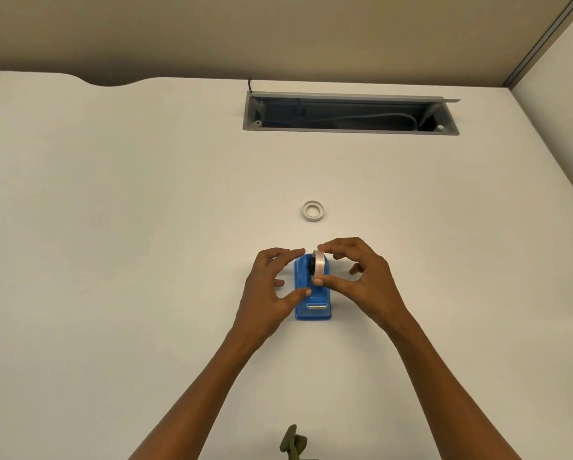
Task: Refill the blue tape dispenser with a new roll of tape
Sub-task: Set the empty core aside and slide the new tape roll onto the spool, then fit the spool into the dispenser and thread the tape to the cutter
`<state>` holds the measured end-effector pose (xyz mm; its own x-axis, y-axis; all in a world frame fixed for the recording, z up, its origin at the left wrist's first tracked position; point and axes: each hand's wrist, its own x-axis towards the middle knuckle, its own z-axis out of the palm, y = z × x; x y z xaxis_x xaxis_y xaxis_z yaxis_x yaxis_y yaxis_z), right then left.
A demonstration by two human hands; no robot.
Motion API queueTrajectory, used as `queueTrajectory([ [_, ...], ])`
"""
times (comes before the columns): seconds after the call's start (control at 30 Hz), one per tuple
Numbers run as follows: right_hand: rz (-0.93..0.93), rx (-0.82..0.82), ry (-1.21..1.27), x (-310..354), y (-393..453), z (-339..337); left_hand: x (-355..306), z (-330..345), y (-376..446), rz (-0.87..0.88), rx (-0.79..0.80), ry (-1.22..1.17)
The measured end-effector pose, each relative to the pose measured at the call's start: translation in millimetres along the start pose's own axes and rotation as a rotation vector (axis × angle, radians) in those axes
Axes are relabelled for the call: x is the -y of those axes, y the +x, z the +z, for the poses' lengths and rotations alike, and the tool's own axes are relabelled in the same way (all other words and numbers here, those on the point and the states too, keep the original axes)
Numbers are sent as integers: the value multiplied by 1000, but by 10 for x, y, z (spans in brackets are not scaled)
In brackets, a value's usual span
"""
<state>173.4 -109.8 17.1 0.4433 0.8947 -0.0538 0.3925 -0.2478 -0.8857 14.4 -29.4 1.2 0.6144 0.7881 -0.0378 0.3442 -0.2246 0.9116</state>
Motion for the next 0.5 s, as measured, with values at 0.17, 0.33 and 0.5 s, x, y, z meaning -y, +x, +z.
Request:
queueTrajectory([
  [0.17, 8, 13, -13, -28, 18, 18, 42, 9, 2, -11, 3, -2],
  [0.33, 11, 19, -8, -53, 25, 41, 52, 12, 11, 4, 3, -32],
  [0.5, 32, 16, -15, -76, 27, 57, 60, 26, 5, 3, -2, -45],
])
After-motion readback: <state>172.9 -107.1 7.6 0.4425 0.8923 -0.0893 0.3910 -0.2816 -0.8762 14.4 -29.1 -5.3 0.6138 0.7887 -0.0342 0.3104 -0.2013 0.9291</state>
